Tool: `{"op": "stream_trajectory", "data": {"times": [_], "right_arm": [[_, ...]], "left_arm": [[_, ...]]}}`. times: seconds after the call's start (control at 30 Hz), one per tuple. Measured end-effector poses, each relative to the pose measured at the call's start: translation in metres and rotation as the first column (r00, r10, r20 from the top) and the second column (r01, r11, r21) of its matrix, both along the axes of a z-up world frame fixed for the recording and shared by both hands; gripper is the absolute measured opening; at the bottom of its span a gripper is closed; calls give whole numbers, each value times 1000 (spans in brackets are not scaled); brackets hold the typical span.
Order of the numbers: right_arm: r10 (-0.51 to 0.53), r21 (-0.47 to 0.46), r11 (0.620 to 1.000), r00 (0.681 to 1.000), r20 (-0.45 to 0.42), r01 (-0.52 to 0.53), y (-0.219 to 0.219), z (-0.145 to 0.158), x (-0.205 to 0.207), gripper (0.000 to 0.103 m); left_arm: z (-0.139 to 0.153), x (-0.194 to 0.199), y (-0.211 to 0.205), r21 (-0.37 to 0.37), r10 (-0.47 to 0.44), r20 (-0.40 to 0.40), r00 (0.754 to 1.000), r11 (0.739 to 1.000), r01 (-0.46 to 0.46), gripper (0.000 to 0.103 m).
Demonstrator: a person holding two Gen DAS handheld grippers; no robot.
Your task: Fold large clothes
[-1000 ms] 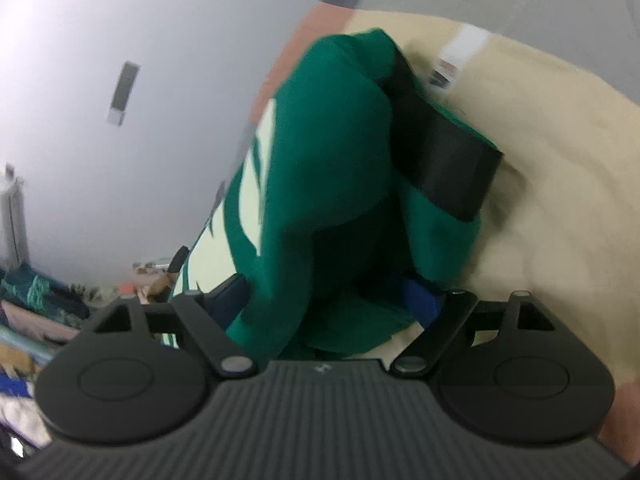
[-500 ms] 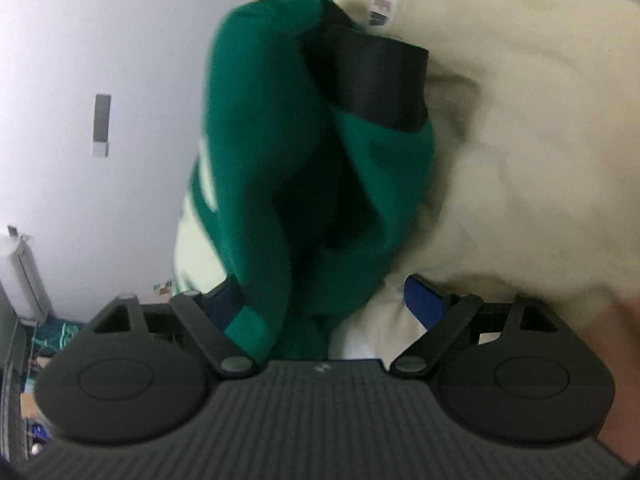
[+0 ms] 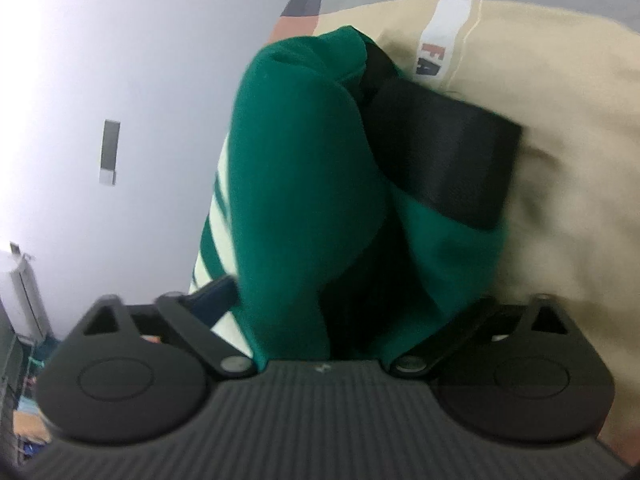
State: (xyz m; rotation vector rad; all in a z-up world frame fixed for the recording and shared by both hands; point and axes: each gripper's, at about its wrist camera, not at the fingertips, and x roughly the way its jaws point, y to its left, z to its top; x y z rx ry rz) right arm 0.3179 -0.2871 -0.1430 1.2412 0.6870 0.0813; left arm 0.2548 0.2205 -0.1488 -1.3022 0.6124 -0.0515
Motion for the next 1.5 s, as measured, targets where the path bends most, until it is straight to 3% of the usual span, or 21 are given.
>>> {"op": "stream_trajectory", "data": {"times": [0.17, 0.27, 0.33, 0.4, 0.43, 0.53, 0.93, 1.13, 1.33, 1.5], "right_arm": [[-26, -54, 998, 999, 24, 27, 5, -5, 20, 103], [18, -128, 992, 998, 60, -11, 10, 2, 28, 100], [58, -161, 986, 994, 93, -43, 8, 5, 28, 72], [115, -198, 976, 986, 122, -89, 3, 11, 26, 58], [144, -220, 969, 980, 134, -112, 1, 15, 24, 51], [224, -289, 942, 960, 169, -170, -2, 32, 19, 43], [353, -390, 892, 891, 286, -228, -51, 101, -16, 42], [331, -400, 900, 872, 362, -176, -95, 153, -55, 42], [270, -409, 909, 854, 444, -75, -150, 190, -70, 42], [197, -404, 914, 858, 474, 14, -201, 199, -67, 42]], "left_arm": [[10, 8, -4, 93, -29, 14, 999, 995, 28, 56], [19, 8, -7, 142, -51, 42, 998, 989, 45, 47], [24, 10, -8, 153, -64, 61, 996, 987, 54, 44], [30, 9, -11, 179, -82, 79, 994, 982, 67, 41], [34, 8, -12, 191, -91, 84, 992, 979, 73, 41], [42, 4, -12, 188, -106, 112, 988, 979, 83, 39], [98, -45, -43, 218, -200, 133, 971, 961, 168, 39], [145, -63, -85, 234, -247, 206, 947, 952, 198, 39], [194, -40, -150, 257, -289, 278, 916, 941, 220, 39], [205, 4, -212, 252, -327, 287, 900, 933, 259, 39]]}}
